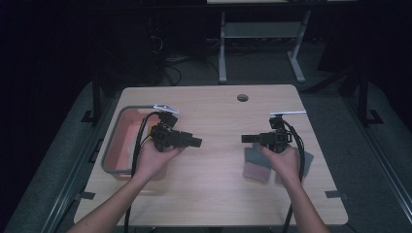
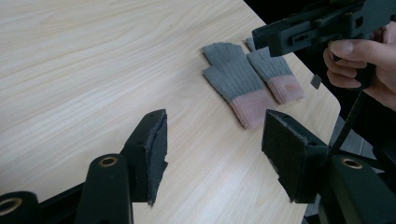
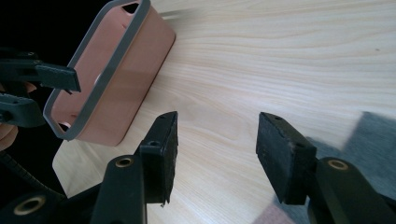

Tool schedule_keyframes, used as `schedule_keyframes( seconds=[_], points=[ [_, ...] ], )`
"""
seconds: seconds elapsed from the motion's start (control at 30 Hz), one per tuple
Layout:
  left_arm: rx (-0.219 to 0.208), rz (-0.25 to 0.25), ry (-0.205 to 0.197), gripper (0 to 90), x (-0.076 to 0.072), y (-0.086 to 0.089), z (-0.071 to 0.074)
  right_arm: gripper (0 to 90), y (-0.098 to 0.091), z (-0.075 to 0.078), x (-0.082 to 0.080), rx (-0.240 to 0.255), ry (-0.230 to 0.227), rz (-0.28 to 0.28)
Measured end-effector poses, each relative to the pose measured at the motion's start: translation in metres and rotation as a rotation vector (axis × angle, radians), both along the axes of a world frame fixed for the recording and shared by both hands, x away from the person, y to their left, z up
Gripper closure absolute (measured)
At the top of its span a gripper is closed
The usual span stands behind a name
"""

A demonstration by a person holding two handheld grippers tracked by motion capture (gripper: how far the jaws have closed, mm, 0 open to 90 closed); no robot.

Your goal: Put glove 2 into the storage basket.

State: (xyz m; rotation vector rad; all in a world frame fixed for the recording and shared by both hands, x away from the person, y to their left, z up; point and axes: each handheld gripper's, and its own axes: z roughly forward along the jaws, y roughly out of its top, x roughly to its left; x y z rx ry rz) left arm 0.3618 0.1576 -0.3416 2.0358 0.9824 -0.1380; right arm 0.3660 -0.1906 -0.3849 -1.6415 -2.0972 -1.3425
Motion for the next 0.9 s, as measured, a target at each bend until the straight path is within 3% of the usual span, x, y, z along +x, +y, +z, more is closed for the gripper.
schedule_keyframes(
  seconds=[0.37, 0.63, 0.9],
  points=[
    [0.004, -0.042, 0.003, 38.3, -0.004, -0.022, -0.008, 47.3, -0.017, 0.002, -0.008, -0.008, 0.000, -0.027],
    [-0.018, -0.063, 0.003, 37.1, -0.009, -0.041, -0.014, 47.0, -0.034, -0.004, -0.017, -0.019, 0.001, -0.048],
    [-0.028, -0.080, -0.004, 36.6, -0.010, -0.057, -0.018, 46.4, -0.050, -0.011, -0.024, -0.066, 0.001, -0.063]
  ],
)
